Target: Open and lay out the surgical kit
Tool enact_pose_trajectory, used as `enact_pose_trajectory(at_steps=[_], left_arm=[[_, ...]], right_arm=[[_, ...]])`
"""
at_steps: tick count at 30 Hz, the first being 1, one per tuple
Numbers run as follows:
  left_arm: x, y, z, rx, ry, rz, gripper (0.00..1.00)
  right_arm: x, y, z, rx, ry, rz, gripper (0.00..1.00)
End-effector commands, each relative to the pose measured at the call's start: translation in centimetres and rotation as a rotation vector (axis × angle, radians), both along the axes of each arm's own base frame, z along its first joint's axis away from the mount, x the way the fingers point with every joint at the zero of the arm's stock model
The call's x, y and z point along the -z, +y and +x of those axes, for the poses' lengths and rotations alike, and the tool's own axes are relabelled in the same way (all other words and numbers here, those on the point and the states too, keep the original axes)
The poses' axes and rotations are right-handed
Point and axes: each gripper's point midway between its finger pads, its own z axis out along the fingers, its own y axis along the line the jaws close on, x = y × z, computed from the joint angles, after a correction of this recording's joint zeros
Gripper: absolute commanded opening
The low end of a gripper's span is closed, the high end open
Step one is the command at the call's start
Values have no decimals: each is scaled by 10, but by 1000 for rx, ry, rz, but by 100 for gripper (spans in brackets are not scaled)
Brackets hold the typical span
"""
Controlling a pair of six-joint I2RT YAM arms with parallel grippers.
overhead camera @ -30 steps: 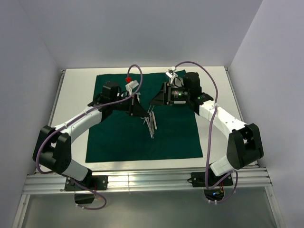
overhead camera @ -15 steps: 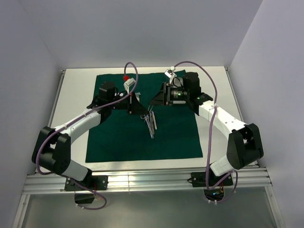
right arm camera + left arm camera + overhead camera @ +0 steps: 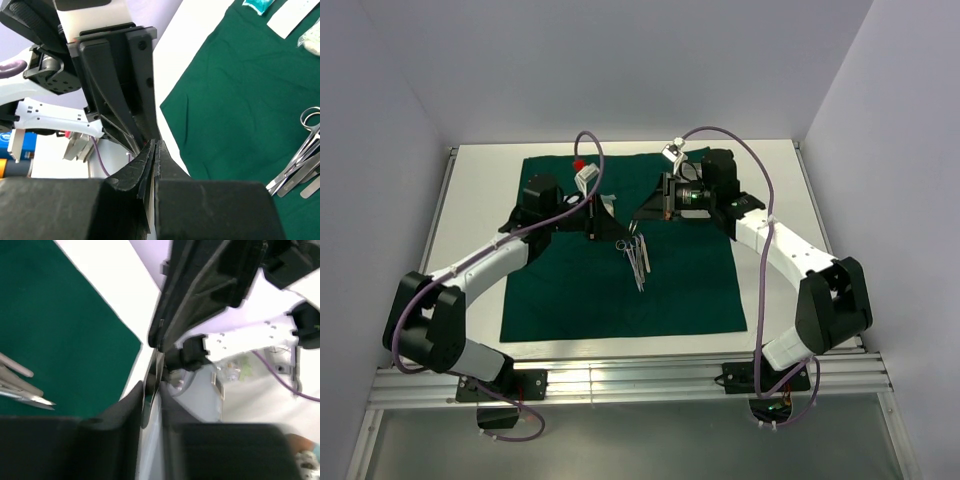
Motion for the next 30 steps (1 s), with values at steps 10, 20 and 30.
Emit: enact_pose_trajectory(at_steps=[10,20,30], left_arm=[[-5,74,40,-420,-316,395,66],[42,94,25,-340,-359,720,51],[48,76,1,-214,-341,695,44]], right_arm=[[19,3,29,159,83,-101,0],[28,36,26,136,195,-109,0],[39,59,20,90,229,-131,0]])
